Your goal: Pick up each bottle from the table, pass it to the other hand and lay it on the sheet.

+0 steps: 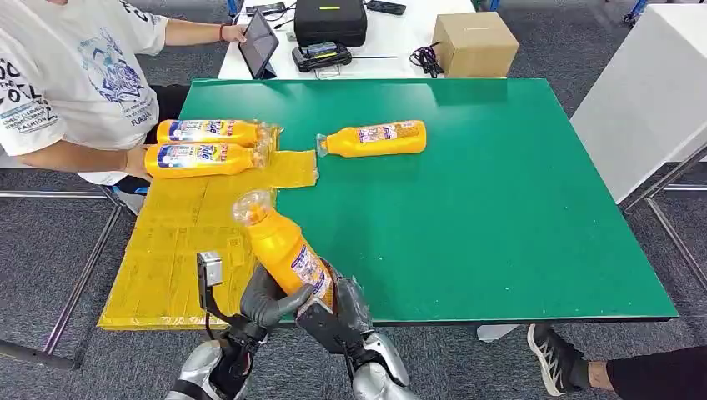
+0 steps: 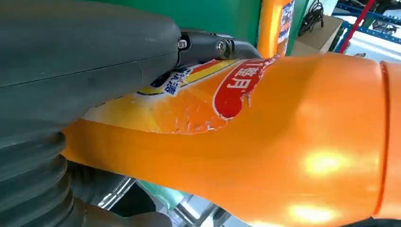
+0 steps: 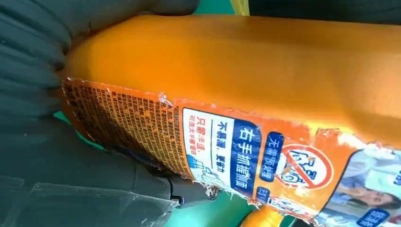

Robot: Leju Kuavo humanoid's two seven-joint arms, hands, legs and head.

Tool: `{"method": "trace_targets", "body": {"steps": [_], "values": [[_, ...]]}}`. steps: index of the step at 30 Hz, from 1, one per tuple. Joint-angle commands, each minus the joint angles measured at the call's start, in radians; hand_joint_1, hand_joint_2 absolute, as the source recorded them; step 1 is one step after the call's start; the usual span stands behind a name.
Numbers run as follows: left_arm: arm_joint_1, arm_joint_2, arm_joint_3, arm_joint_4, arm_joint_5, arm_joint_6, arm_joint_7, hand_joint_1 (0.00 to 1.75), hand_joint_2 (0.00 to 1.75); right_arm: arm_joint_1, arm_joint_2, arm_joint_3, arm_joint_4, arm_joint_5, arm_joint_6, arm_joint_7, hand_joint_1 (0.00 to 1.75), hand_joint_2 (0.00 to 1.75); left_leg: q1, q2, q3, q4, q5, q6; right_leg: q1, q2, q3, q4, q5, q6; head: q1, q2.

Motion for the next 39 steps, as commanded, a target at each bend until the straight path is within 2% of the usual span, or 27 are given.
{"method": "trace_targets", "body": {"steps": [1,5,6,7,10,18,28,29,30,31,32,33,35,38,39], "values": [[-0.079,0.021,-0.043,0.086,0.020,-0.014,-0.002,0.00,1.75,-0.068,0.026,0.129,0.163,0.043,0.036,0.024,1.75,1.75,0.001,0.000,0.003,0.000,-0.001,-0.002,0.002,0.000,0.004,-0.001,-0.001,-0.002,0.000,0.000],[-0.076,0.015,-0.038,0.067,0.001,0.002,-0.028,0.00,1.75,-0.082,0.024,0.149,0.176,0.048,0.070,0.033,1.75,1.75,0.001,-0.001,0.002,0.000,-0.001,-0.001,0.001,-0.001,0.002,0.000,-0.001,-0.001,0.000,0.000],[-0.074,0.009,-0.033,0.056,-0.019,0.032,-0.049,0.79,1.75,-0.087,0.024,0.148,0.183,0.038,0.077,0.029,1.75,1.75,0.002,0.000,0.004,0.000,-0.002,-0.002,0.002,-0.001,0.004,-0.001,-0.002,-0.002,0.000,0.000],[-0.074,0.008,-0.035,0.051,-0.024,0.032,-0.053,1.75,1.75,-0.087,0.024,0.150,0.184,0.035,0.082,0.028,1.75,1.75,0.002,-0.001,0.003,0.000,-0.001,-0.001,0.002,-0.002,0.003,-0.001,-0.001,-0.002,0.000,0.000],[-0.074,0.009,-0.036,0.049,-0.025,0.031,-0.054,1.75,1.75,-0.088,0.023,0.149,0.183,0.035,0.081,0.028,1.75,1.75,0.001,-0.001,0.003,0.000,-0.001,-0.001,0.002,-0.002,0.004,0.000,-0.002,-0.002,0.000,0.000],[-0.055,-0.023,0.003,-0.053,-0.111,0.124,-0.152,1.75,1.75,-0.081,0.015,0.155,0.176,0.019,0.104,0.044,1.75,1.75,0.002,-0.001,0.002,0.001,-0.002,-0.002,0.002,-0.003,0.003,0.000,-0.002,-0.002,0.000,0.000],[-0.056,-0.026,0.019,-0.041,-0.081,0.099,-0.139,1.75,1.75,-0.086,0.018,0.150,0.189,0.015,0.103,0.053,1.75,1.75,0.002,-0.003,0.004,0.000,-0.001,-0.001,0.002,-0.004,0.005,-0.002,-0.002,-0.002,0.000,0.000],[-0.057,-0.026,0.023,-0.039,-0.079,0.100,-0.139,1.75,1.75,-0.086,0.018,0.147,0.188,0.014,0.097,0.050,1.45,1.75,0.001,-0.002,0.003,0.000,-0.001,-0.001,0.001,-0.003,0.003,-0.001,-0.001,-0.001,0.000,0.000],[-0.060,-0.026,0.025,-0.041,-0.096,0.118,-0.151,1.75,1.75,-0.084,0.018,0.142,0.183,0.015,0.083,0.052,0.37,1.75,0.001,-0.002,0.002,0.000,0.000,-0.001,0.001,-0.003,0.002,-0.001,-0.001,-0.001,0.000,0.000],[-0.062,-0.024,0.031,-0.047,-0.125,0.147,-0.171,1.75,1.75,-0.078,0.018,0.122,0.165,0.005,0.055,0.059,0.00,1.75,0.002,-0.002,0.003,0.000,-0.001,-0.001,0.002,-0.003,0.004,-0.001,-0.002,-0.002,0.000,0.000],[-0.059,-0.025,0.043,-0.058,-0.154,0.186,-0.183,1.75,1.75,-0.070,0.016,0.100,0.138,-0.014,0.048,0.066,0.00,1.75,0.001,-0.002,0.002,0.000,0.000,-0.001,0.001,-0.003,0.003,-0.001,-0.001,-0.001,0.000,0.000],[-0.057,-0.020,0.056,-0.076,-0.223,0.253,-0.220,1.75,1.75,-0.055,0.007,0.069,0.081,-0.031,0.021,0.075,0.00,0.00,0.002,-0.003,0.003,0.001,-0.001,-0.001,0.002,-0.004,0.004,-0.001,-0.002,-0.002,0.000,0.000],[-0.053,-0.019,0.086,-0.097,-0.273,0.298,-0.234,1.75,1.75,-0.024,-0.015,0.037,-0.033,-0.043,0.005,0.101,0.00,0.00,0.001,-0.002,0.001,0.001,0.000,-0.001,0.001,-0.004,0.002,0.000,-0.001,-0.001,0.000,0.000],[-0.052,-0.018,0.089,-0.100,-0.275,0.296,-0.232,1.75,1.75,-0.020,-0.020,0.036,-0.051,-0.040,0.011,0.110,0.00,0.00,0.002,-0.001,0.001,0.001,-0.001,-0.001,0.002,-0.002,0.002,-0.001,-0.001,-0.002,0.001,0.000],[-0.051,-0.015,0.093,-0.107,-0.343,0.370,-0.276,1.75,1.75,0.006,-0.017,0.003,-0.103,-0.073,-0.006,0.090,0.00,0.00,0.000,-0.001,0.001,0.000,0.000,-0.001,0.000,-0.001,0.001,0.000,-0.001,-0.001,0.000,0.000]]}}
